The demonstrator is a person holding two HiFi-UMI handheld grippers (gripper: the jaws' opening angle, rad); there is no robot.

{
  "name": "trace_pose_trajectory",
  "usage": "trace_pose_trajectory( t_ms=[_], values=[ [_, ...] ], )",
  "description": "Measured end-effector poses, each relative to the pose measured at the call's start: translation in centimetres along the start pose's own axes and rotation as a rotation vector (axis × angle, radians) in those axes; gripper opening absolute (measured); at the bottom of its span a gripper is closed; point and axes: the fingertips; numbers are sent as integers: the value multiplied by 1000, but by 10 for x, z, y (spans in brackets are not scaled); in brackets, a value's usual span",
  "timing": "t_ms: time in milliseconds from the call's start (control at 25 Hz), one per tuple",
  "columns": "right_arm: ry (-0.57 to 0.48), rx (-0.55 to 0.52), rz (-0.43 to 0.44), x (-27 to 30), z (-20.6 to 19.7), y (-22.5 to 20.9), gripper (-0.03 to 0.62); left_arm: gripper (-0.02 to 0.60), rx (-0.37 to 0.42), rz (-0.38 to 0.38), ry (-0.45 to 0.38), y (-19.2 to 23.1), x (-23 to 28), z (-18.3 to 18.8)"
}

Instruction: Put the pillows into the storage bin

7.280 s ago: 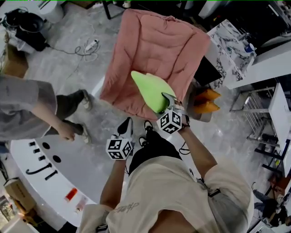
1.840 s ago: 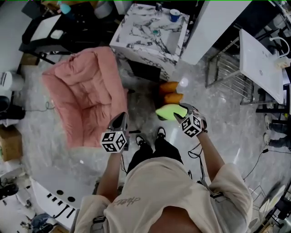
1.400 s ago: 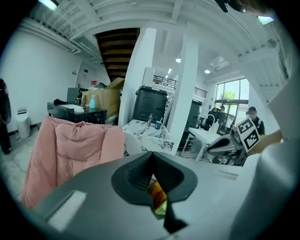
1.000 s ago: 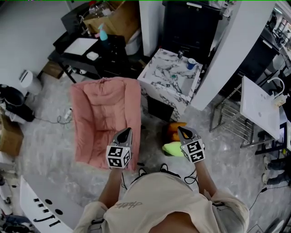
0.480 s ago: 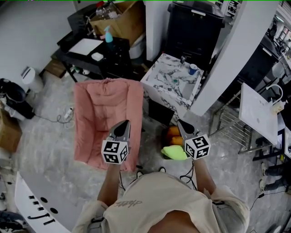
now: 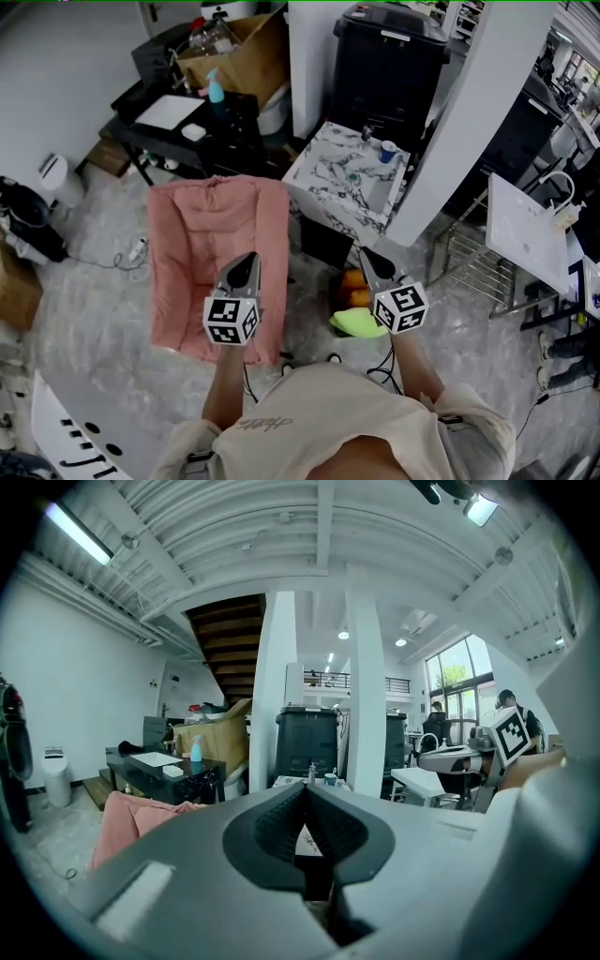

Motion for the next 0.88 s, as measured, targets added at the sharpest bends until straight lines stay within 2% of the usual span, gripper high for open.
trace_pose_trajectory(
  t_ms=[400, 680, 880],
  values=[
    [49, 4, 37, -8, -16, 19, 2, 20, -7, -19, 22, -1, -10, -15],
    [31, -23, 46, -11, -6, 26, 2, 20, 1, -35, -1, -2, -13, -8],
    [29, 3, 45, -16, -9, 25, 2, 20, 4, -50, 2, -8, -17, -14]
  ],
)
Point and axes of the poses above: the fingertips, and each gripper's own axes: x forward along the fingers, y to its left, z out of its top, and after that the axes turned 1 degree about -y, right-handed
